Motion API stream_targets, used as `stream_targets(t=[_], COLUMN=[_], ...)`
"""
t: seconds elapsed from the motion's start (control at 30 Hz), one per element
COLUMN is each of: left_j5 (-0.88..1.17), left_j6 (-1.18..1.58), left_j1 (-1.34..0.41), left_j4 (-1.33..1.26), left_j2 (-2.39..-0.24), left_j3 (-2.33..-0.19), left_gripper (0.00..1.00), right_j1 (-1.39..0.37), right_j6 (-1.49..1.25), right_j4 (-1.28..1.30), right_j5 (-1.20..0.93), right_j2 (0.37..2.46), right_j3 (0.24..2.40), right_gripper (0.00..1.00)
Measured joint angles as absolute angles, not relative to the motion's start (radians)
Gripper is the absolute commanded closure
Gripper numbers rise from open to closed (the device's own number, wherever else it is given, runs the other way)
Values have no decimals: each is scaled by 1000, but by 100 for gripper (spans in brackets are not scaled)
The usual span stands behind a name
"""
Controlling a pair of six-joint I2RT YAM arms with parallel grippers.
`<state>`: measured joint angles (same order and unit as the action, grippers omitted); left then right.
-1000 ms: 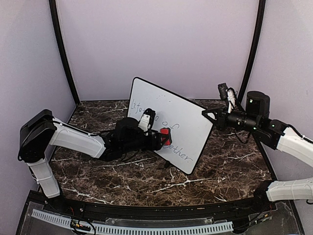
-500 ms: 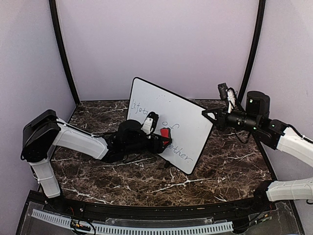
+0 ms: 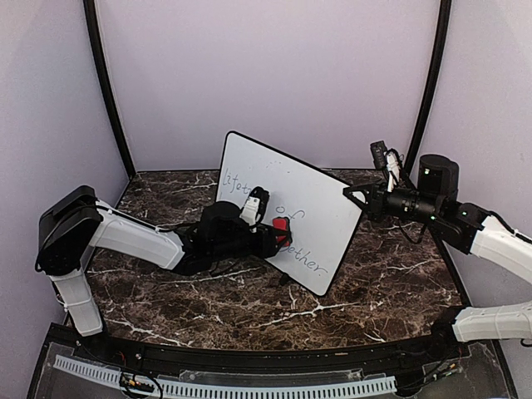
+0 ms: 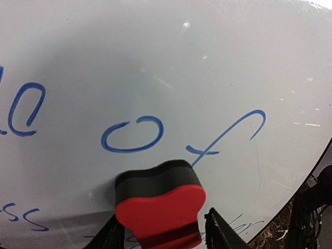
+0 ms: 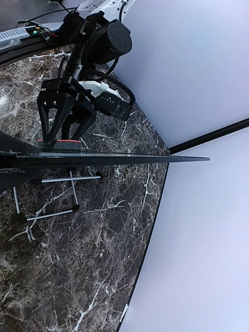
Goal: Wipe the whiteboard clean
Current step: Erase the center of the whiteboard.
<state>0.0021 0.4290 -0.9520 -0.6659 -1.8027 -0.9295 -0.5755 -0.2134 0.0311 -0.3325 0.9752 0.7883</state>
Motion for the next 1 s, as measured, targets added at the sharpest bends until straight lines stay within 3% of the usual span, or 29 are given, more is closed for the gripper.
stream_targets(t=[0.33,1.0], left_j5=[-10,-45], left_j6=[422,293], left_j1=[-952,-933], left_j4=[-665,-572], left_j2=[-1803,-1699], left_j3=[-929,-947], left_gripper=[68,70], right_j1=[-575,-575], right_j6=[-214,-213], right_j4=[30,31], right_j5=[-332,-334], right_j2=[976,974], right_j3=[788,788], right_gripper=[100,100])
